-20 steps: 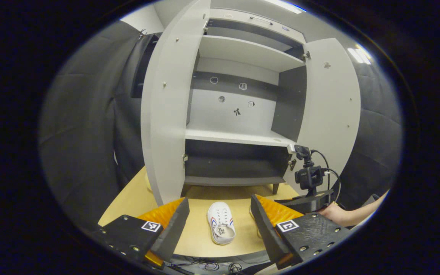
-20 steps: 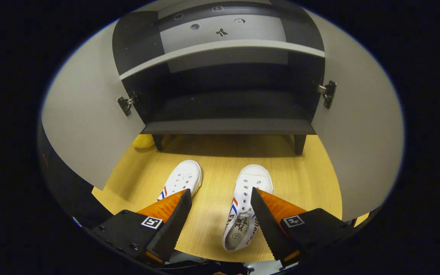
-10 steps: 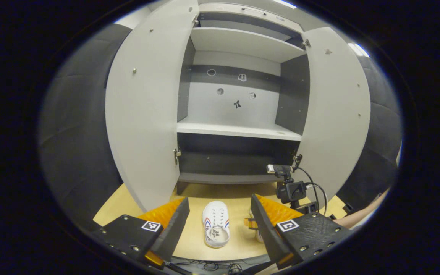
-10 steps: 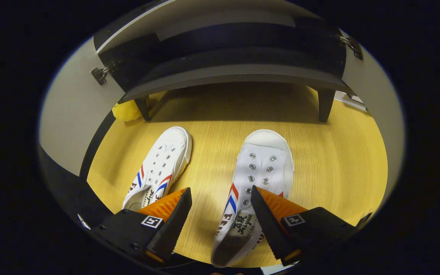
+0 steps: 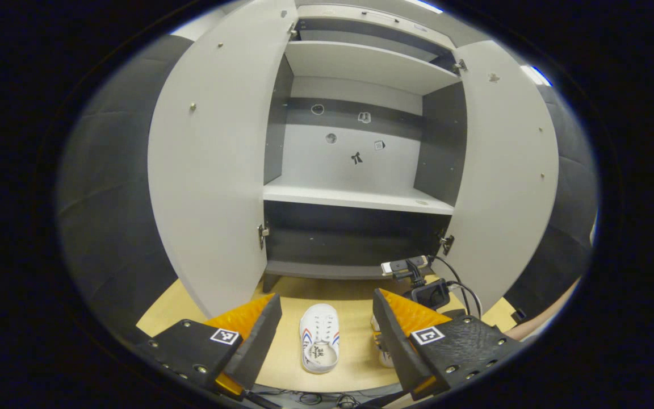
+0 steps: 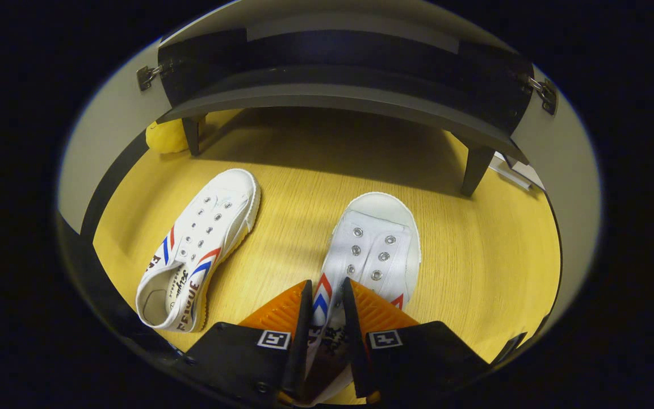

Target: Grab one shoe with the right hand and put it into the shoe cabinet, grab the other shoe with the left hand and put it into the shoe cabinet; then close the right door with the right hand and the left door with the left hand.

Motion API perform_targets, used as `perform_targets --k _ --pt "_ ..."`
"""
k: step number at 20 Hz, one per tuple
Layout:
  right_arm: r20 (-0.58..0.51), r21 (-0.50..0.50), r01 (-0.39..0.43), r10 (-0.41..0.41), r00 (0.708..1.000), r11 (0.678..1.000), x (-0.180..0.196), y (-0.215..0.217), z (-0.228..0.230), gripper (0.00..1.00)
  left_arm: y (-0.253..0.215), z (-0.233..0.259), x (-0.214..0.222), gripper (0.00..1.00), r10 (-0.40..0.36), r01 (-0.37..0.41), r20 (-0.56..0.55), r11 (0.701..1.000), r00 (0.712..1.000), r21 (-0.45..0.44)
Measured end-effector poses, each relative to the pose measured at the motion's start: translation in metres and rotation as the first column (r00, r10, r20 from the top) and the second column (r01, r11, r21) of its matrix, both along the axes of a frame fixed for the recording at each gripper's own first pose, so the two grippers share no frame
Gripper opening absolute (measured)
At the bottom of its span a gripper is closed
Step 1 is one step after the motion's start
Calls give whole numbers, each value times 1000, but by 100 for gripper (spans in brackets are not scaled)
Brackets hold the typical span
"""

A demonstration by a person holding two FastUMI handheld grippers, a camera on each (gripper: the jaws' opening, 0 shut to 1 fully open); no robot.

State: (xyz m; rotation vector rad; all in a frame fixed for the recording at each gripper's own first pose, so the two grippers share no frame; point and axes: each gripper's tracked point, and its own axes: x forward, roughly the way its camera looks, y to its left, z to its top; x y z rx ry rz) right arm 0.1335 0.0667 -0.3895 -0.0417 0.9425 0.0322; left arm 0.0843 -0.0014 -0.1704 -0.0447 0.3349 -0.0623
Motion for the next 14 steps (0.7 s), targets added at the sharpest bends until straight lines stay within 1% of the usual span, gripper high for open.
perform_targets --k 1,2,3,4,5,6,7,9,10,11,12,13,14 --pt "-8 18 4 -3 1000 1000 0 3 1 22 0 -2 -1 92 4 -4 -1 1000 1000 -3" --pt "-7 48 1 -1 1000 999 -3 4 3 22 -1 -2 -1 93 9 -9 -1 1000 1000 -5" --pt "-5 69 -4 4 1000 998 0 1 5 12 0 -4 -1 92 12 -12 1 1000 1000 -8" --pt "-8 103 -7 8 1000 995 2 1 2 12 1 -5 -2 93 15 -15 3 1000 1000 -9" --pt "-12 122 -9 11 1000 992 -4 0 3 4 0 -6 -3 93 18 -18 4 1000 1000 -10" --pt "-13 132 -15 16 1000 991 -5 -2 7 4 1 -6 -4 93 19 -19 3 1000 1000 -10" --pt "-14 131 -21 23 1000 991 -6 -3 7 2 1 -8 -8 92 21 -21 0 1000 1000 -9" --pt "4 121 -30 30 1000 992 -7 -4 11 2 2 -9 -11 93 24 -24 -1 1000 1000 -5" --pt "20 117 -28 26 999 993 -6 -4 15 6 3 -8 -11 93 25 -25 2 1000 1000 -2" --pt "40 114 -26 22 999 993 -7 -7 21 2 4 -9 -13 93 27 -27 5 1000 1000 2" --pt "57 119 -22 15 998 993 -8 -9 30 6 5 -8 -13 93 28 -28 7 1000 1000 5" --pt "77 137 -14 4 997 991 -8 -13 42 5 7 -9 -15 92 29 -29 9 1000 1000 6" --pt "99 163 -9 -7 995 987 -9 -12 54 2 8 -10 -15 92 30 -30 7 1000 1000 5"
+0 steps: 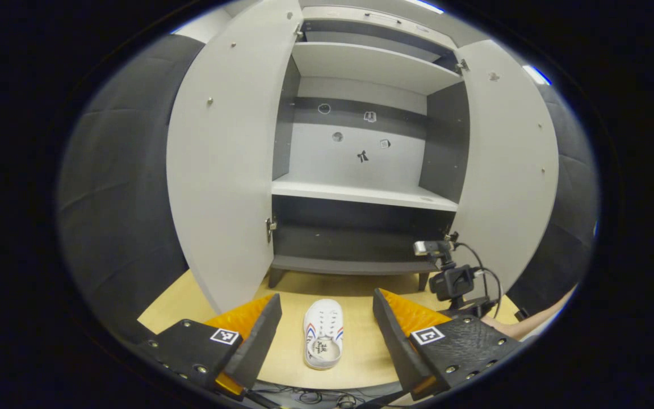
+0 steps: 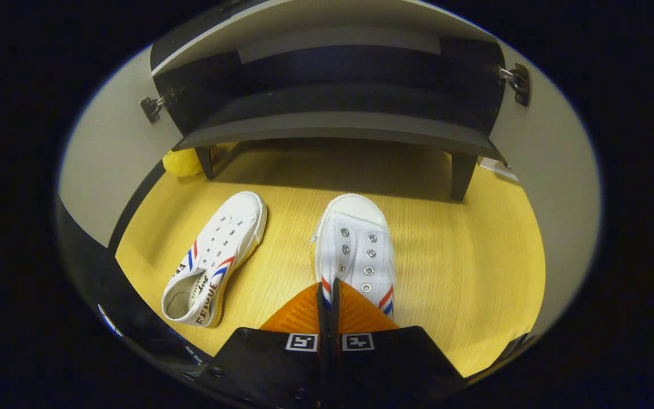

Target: Grab one shoe with the right hand and put it into the shoe cabinet, grab the other shoe with the left hand and put it into the shoe cabinet; then close the right door with the right hand and the left door with the left hand.

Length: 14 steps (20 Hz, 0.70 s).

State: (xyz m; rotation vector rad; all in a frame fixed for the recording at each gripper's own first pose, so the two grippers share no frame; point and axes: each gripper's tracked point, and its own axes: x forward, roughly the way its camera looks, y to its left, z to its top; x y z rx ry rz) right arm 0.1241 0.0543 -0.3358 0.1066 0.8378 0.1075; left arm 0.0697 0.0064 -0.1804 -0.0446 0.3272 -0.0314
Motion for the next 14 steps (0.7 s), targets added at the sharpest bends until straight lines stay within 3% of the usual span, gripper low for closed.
perform_targets --k 8,14 --pt "253 45 -50 37 967 998 -6 18 104 1 1 1 5 92 -22 21 13 1000 1000 12" --pt "454 67 -101 60 889 993 -6 37 196 1 2 11 8 93 -48 46 36 997 998 65"
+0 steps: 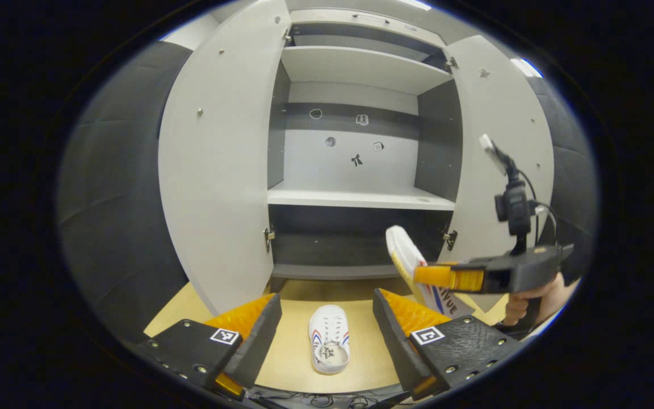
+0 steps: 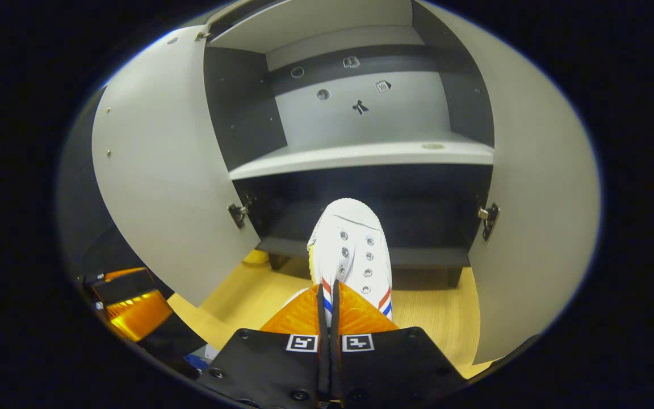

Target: Grab one shoe with the right hand and put it into the shoe cabinet, grab the other shoe with the left hand and put it into the shoe cabinet; then close the right door with the right hand and the left door with the left hand.

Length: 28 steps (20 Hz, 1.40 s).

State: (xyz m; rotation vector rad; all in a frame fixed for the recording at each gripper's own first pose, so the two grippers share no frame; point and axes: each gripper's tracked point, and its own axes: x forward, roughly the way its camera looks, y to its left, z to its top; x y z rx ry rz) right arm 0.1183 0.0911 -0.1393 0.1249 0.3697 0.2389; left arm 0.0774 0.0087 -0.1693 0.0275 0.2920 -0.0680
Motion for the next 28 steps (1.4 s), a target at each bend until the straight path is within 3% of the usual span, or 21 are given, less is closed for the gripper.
perform_targets --k 6,14,21,28 --pt "173 42 20 -27 985 999 35 -3 84 1 3 7 -2 92 18 -17 28 1000 999 -21" --pt "359 88 112 -136 923 990 113 -25 168 1 17 12 -3 92 44 -44 32 999 999 3" --pt "388 141 225 -262 884 964 190 -59 202 1 27 19 -4 92 78 -79 38 997 996 26" --pt "330 179 263 -310 892 948 233 -72 191 1 40 21 -5 92 122 -123 34 992 992 17"
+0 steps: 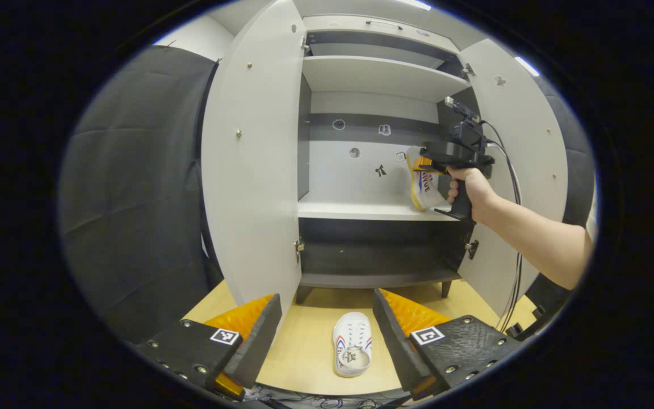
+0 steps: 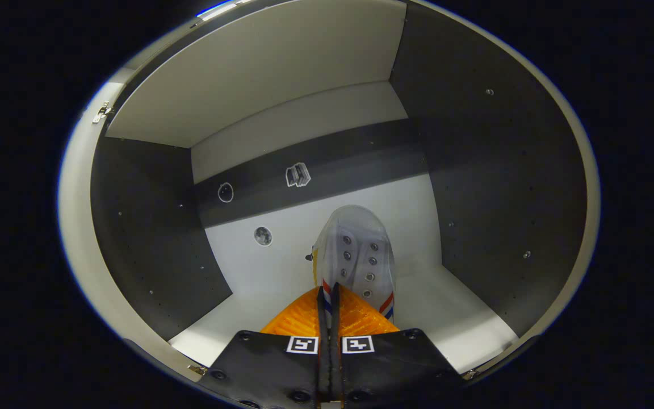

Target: Grab one shoe with the right hand and put it into the shoe cabinet, grab the other shoe with the left hand and put it into the shoe cabinet; then close the right door with the right hand and the left door with the left hand.

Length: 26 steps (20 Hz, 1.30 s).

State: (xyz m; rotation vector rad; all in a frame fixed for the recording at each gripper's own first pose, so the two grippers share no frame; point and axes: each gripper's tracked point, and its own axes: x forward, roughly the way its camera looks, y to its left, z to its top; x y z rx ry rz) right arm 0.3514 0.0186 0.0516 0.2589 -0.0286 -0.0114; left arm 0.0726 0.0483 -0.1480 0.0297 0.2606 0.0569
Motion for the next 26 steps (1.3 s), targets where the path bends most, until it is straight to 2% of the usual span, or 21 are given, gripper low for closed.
perform_targets --k 6,7,10,14,18,22,26 --pt "-66 -8 25 -25 997 1000 25 -1 -13 0 9 -2 -4 92 32 -32 -6 999 999 -9" --pt "-51 -7 17 -18 999 1000 26 -1 -8 12 10 -2 -5 92 34 -34 -9 999 999 -11" --pt "-2 15 55 -55 998 998 16 -9 14 27 11 0 -7 92 28 -29 -9 999 1000 -22" --pt "-3 -33 74 -74 997 997 -13 -7 21 100 14 5 -11 92 -6 6 5 999 1000 -38" --pt "30 -128 112 -109 994 985 -66 5 27 98 17 -6 -9 92 -74 73 -16 997 997 -24" --pt "48 -153 128 -122 991 980 -127 18 24 98 29 -36 -2 92 -100 104 -79 993 992 60" --pt "29 -221 148 -145 989 964 -184 17 1 98 7 -84 3 93 -213 222 -148 974 966 51"
